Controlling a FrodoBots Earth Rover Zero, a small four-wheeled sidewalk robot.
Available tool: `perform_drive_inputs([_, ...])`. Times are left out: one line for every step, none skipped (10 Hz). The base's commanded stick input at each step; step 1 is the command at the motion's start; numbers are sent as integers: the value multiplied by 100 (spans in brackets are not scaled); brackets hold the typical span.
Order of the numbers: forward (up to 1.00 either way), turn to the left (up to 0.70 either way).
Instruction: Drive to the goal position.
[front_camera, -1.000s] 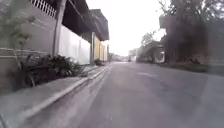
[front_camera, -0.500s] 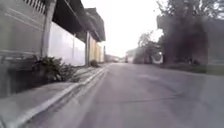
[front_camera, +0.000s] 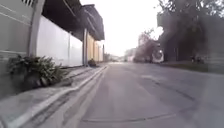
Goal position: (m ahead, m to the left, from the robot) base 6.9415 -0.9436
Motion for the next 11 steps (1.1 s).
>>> perform_drive_inputs([100, 0])
perform_drive_inputs([100, 0])
perform_drive_inputs([100, 0])
perform_drive_inputs([100, 0])
perform_drive_inputs([100, 0])
perform_drive_inputs([100, 0])
perform_drive_inputs([100, 0])
perform_drive_inputs([100, 0])
perform_drive_inputs([100, 0])
perform_drive_inputs([100, 0])
perform_drive_inputs([100, 0])
